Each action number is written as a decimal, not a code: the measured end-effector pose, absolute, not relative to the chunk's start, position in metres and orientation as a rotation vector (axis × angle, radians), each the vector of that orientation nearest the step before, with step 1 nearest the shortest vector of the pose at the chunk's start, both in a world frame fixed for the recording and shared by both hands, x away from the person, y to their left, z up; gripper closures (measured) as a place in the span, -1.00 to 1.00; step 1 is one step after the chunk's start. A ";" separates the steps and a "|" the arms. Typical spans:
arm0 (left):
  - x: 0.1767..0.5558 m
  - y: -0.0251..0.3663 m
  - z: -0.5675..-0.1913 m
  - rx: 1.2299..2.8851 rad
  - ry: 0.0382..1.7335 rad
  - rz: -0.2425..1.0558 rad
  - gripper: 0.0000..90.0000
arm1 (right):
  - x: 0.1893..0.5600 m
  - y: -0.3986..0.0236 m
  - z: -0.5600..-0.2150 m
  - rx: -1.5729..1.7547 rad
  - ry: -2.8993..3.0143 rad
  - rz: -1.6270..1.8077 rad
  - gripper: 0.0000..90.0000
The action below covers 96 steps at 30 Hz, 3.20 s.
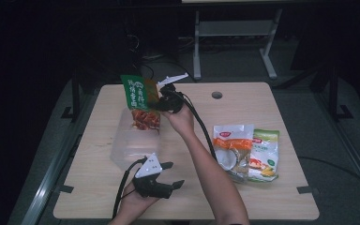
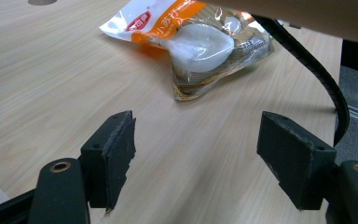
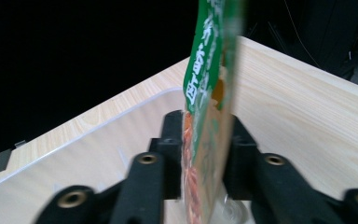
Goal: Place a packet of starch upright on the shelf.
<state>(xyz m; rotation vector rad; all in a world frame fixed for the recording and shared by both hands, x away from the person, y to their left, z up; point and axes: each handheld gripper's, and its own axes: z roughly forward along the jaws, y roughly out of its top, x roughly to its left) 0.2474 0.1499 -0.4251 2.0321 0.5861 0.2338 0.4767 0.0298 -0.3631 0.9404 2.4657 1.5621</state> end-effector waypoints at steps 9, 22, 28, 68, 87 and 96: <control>0.248 0.150 -0.425 2.032 0.590 0.235 -0.39 | 0.475 0.008 -0.354 0.975 2.508 1.522 0.16; 0.249 0.151 -0.425 2.034 0.601 0.239 -0.39 | 0.464 -0.019 -0.350 0.996 2.532 1.512 0.02; 0.249 0.150 -0.425 2.037 0.597 0.240 -0.39 | 0.456 -0.033 -0.348 0.999 2.543 1.525 -0.04; 0.250 0.148 -0.428 2.051 0.600 0.227 -0.39 | 0.406 -0.119 -0.357 1.131 2.591 1.367 -0.22; 0.249 0.147 -0.428 2.066 0.590 0.232 -0.39 | 0.372 -0.182 -0.366 1.236 2.551 1.287 -0.22; 0.248 0.146 -0.428 2.063 0.590 0.227 -0.39 | 0.359 -0.207 -0.375 1.290 2.536 1.268 -0.21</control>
